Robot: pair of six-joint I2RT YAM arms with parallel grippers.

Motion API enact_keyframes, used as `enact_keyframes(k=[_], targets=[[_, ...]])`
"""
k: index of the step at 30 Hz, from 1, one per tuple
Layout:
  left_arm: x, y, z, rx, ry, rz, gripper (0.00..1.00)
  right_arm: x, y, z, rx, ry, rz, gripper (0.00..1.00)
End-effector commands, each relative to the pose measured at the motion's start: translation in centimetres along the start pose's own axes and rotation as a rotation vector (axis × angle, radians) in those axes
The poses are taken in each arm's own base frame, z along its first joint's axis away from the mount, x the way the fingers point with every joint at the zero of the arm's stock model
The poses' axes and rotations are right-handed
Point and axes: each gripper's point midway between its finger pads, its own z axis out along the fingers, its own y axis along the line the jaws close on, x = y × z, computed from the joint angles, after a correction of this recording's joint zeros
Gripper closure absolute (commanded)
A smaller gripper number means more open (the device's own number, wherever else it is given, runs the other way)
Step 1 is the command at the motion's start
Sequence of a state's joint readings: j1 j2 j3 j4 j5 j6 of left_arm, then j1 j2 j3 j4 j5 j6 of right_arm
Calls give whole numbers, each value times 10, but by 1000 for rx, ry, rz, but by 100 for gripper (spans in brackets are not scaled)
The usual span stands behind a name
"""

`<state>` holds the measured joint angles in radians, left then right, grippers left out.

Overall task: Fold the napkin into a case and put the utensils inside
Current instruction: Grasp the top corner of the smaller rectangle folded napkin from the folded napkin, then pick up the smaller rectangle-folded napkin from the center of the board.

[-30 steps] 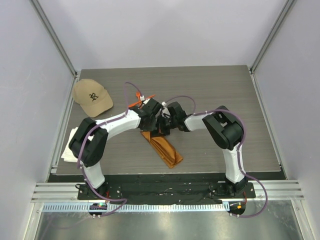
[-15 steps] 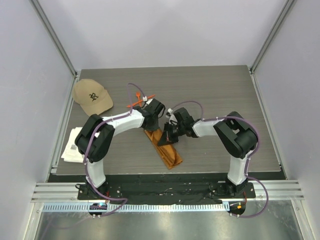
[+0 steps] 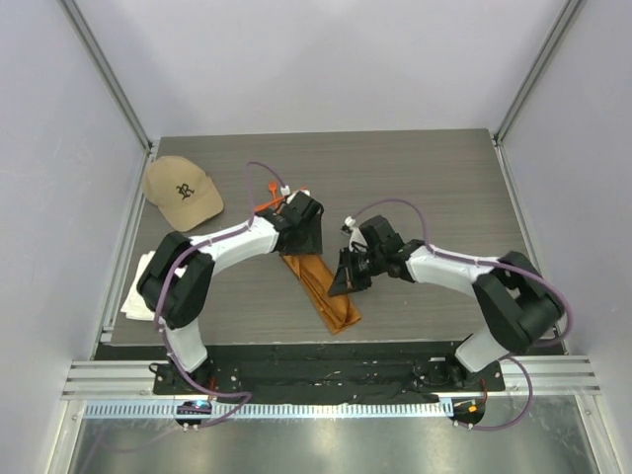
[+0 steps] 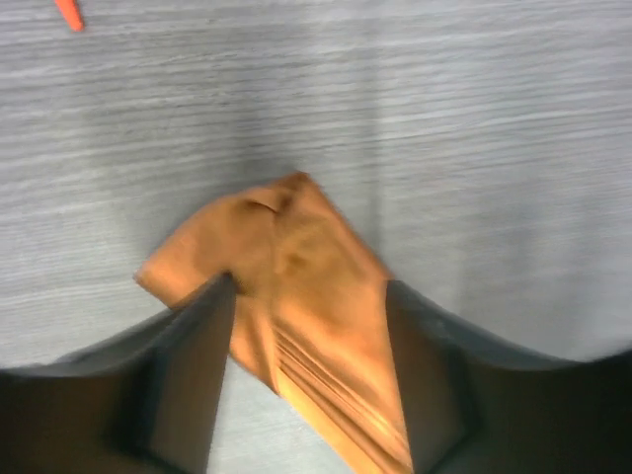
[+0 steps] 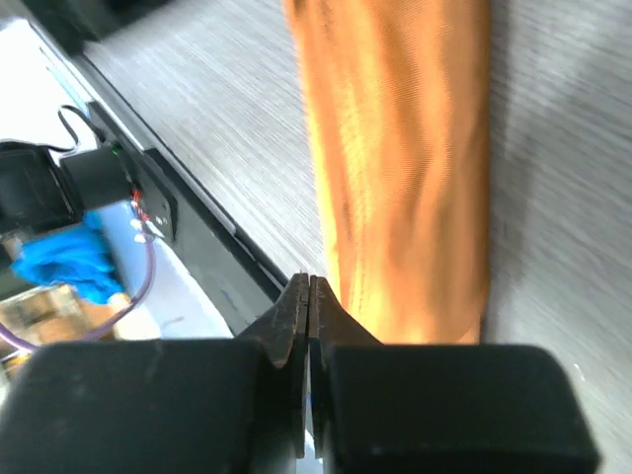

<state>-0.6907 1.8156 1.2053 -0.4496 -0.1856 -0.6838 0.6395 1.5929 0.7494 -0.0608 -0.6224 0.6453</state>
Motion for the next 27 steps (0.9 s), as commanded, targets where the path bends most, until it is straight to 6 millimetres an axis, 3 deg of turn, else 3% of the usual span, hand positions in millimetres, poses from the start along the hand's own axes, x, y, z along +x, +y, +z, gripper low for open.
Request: enact_keyframes(k=[1, 2, 3, 7, 10, 11, 12, 13, 14, 16, 17, 18, 22, 27], targets=[[-42, -17, -60, 112, -135, -1, 18, -26, 4, -36, 159, -95, -214, 92], [-44, -15, -68, 111, -144, 0, 17, -27, 2, -40, 190, -92, -230, 89], [-43, -12, -76, 106, -144, 4, 16, -31, -1, -43, 220, -100, -253, 76], [-52, 12, -128, 108, -236, -40, 16, -46, -6, -49, 317, -142, -351, 44], [-40, 42, -146, 60, -264, -96, 21, -51, 3, -43, 317, -172, -409, 33], [-45, 52, -171, 79, -328, -154, 22, -55, -1, -42, 374, -184, -428, 32], [-43, 62, -179, 64, -360, -176, 23, -56, -1, -39, 409, -184, -457, 31], [-32, 71, -183, 63, -374, -189, 24, -55, 13, -31, 423, -189, -514, 30], [-34, 78, -207, 107, -450, -225, 25, -57, 12, -30, 465, -191, -542, 30], [-22, 88, -219, 146, -494, -265, 25, -62, 18, -15, 499, -181, -570, 29], [-18, 92, -227, 161, -512, -275, 25, -58, 17, -11, 520, -150, -573, 11], [-16, 97, -245, 202, -561, -295, 25, -61, 13, -7, 563, -142, -577, 8], [-4, 96, -272, 298, -581, -295, 26, -62, 15, 23, 635, -93, -628, 8], [4, 87, -275, 359, -557, -274, 26, -59, 6, 39, 745, -49, -654, 20]])
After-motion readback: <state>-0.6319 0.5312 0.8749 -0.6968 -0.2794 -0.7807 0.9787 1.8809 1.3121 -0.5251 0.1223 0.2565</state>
